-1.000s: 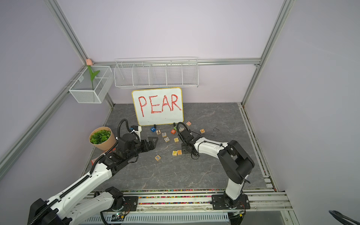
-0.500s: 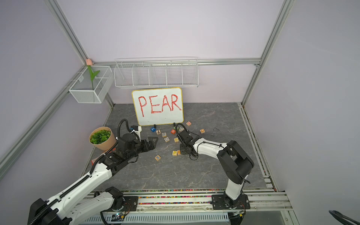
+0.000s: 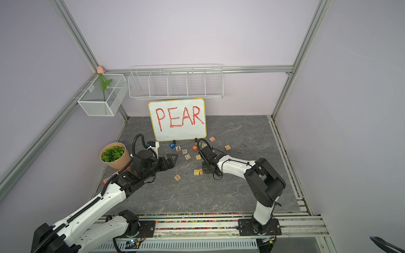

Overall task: Spell the uppercase word “pear” with letter blocks
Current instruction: Move the letter block to the center of the board, then pick up the letter block from the center of the board.

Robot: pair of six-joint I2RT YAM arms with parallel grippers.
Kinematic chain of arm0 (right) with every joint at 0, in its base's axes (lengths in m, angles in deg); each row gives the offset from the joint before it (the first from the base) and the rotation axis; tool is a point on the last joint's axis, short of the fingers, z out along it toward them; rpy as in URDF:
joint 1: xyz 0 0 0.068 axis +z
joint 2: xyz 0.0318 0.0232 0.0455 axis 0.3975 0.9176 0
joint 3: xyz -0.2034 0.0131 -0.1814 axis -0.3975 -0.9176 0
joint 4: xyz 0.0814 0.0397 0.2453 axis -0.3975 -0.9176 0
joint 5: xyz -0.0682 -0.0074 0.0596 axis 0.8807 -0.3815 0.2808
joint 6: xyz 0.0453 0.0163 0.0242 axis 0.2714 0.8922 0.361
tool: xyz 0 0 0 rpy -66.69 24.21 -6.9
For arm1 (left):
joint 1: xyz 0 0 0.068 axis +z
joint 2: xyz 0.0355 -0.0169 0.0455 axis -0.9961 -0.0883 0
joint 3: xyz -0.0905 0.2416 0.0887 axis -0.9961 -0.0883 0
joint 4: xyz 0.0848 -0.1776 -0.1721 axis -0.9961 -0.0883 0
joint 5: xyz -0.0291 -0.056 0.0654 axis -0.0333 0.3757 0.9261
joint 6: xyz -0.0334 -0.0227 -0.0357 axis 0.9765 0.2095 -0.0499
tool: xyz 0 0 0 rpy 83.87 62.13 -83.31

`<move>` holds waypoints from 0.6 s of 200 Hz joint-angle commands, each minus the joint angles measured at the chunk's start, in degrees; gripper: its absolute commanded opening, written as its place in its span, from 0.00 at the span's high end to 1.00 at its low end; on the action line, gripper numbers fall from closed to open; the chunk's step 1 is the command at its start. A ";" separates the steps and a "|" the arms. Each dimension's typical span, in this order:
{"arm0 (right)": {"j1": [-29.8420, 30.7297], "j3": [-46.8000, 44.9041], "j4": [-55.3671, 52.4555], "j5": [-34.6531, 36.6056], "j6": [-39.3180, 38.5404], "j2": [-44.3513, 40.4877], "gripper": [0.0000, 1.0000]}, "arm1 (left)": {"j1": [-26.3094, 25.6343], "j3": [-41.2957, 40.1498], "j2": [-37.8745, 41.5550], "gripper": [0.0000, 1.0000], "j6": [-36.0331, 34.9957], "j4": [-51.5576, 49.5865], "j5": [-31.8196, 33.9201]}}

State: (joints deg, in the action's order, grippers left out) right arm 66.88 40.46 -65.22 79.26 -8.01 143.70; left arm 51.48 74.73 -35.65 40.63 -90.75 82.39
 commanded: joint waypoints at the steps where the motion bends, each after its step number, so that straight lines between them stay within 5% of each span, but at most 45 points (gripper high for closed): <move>1: 0.21 1.18 -1.72 2.20 0.13 -2.49 0.59 | -0.19 0.12 0.20 0.01 -0.24 0.92 0.27; 53: -0.54 3.78 -1.61 4.64 -3.87 -4.98 0.50 | -0.19 0.65 -0.49 0.01 -0.90 0.91 0.45; 120: -0.65 18.23 1.12 -0.24 -12.59 6.55 0.49 | -0.03 0.56 1.78 0.01 -1.08 -3.13 5.77</move>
State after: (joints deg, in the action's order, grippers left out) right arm 66.53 53.95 -65.18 81.27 -15.86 145.34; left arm 51.48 74.73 -35.63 40.37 -91.32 84.18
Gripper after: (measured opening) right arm 0.506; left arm 0.992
